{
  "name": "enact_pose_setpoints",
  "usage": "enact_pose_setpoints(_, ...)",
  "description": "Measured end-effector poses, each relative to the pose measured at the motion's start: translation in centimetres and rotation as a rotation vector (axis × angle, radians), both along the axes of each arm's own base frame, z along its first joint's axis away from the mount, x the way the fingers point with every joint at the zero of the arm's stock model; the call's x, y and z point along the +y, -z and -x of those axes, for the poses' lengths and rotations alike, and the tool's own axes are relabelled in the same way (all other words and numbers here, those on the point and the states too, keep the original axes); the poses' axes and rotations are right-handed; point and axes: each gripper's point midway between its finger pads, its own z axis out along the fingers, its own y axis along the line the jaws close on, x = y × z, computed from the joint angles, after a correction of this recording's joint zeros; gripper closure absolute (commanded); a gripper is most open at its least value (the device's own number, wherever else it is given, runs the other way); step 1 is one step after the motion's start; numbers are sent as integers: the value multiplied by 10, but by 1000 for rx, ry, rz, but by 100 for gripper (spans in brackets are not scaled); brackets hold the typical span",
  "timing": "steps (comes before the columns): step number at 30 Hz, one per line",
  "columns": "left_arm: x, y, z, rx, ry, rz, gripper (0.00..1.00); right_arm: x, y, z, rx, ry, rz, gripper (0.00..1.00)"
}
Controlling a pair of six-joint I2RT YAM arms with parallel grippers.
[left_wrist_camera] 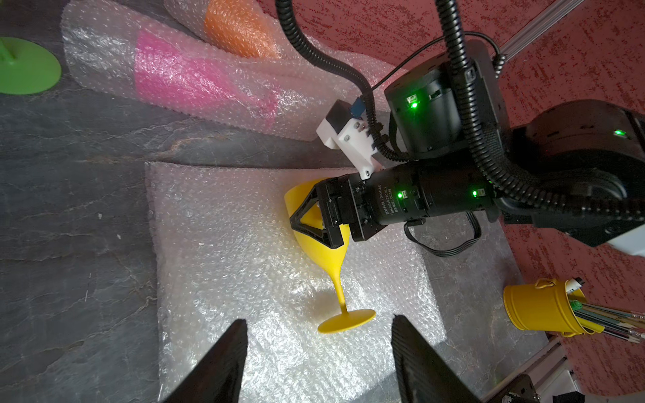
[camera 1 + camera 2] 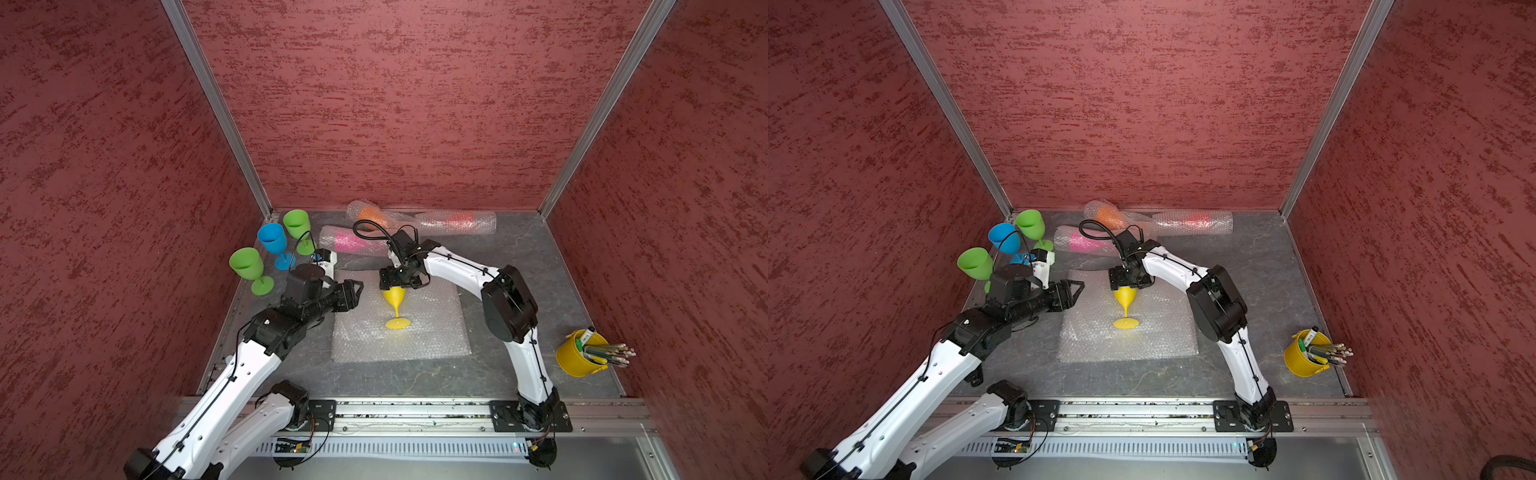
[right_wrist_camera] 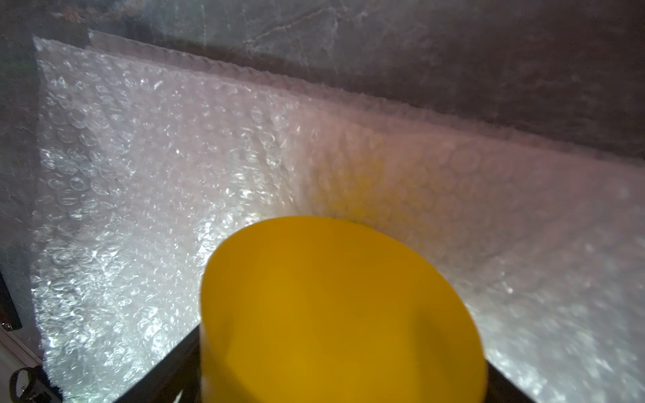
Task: Unpack wine glasses from bubble wrap
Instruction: Pick up the wine glass from the bubble wrap, then place the wine glass at the center of the board.
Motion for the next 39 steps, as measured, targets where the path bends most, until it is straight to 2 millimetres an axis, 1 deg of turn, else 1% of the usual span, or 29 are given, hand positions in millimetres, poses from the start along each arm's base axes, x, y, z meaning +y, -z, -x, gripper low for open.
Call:
enact_pose_setpoints(3,0,1,-1,4,-3,-3,33,-6,-15,6,-14,21,-21,18)
enact_pose_setpoints(4,0,2,-1,5,-3,-4,33,-8,-23,8,-27,29,-29,18)
enact_pose_setpoints(6,1,2,-2,6,-5,-4,33,-13,-46,9,-72,46,-54,18)
enact_pose_setpoints(8,1,3,-3,10,-7,-6,33,-19,-77,7,-160,66,-93,19)
enact_pose_setpoints(9,1,4,-3,11,-8,-6,33,-22,-89,7,-196,74,-108,19)
enact_pose_setpoints(10,1,4,-3,13,-8,-7,33,-27,-105,7,-250,86,-130,20)
enact_pose_setpoints(12,1,5,-4,16,-9,-8,33,-38,-129,7,-340,114,-163,21)
enact_pose_setpoints(13,1,6,-4,19,-9,-9,33,-43,-140,8,-387,129,-182,22)
enact_pose_setpoints(16,1,9,-7,29,-12,-14,33,-62,-159,8,-516,174,-207,27)
enact_pose_setpoints(20,0,13,-8,40,-13,-19,33,-81,-164,7,-660,199,-207,29)
enact_pose_setpoints(28,1,15,-12,44,-21,-20,34,-128,-166,3,-1030,231,-95,29)
enact_pose_setpoints(31,2,16,-14,49,-27,-22,34,-145,-175,-10,-1144,262,-31,29)
enact_pose_setpoints(33,2,19,-15,58,-29,-23,34,-159,-187,-25,-1224,308,-1,29)
enact_pose_setpoints(35,2,20,-16,63,-31,-25,34,-175,-192,-37,-1274,353,23,29)
enact_pose_setpoints(37,2,21,-16,67,-32,-26,34,-191,-189,-52,-1298,393,52,28)
enact_pose_setpoints(39,2,23,-17,71,-32,-27,34,-206,-175,-66,-1297,419,92,27)
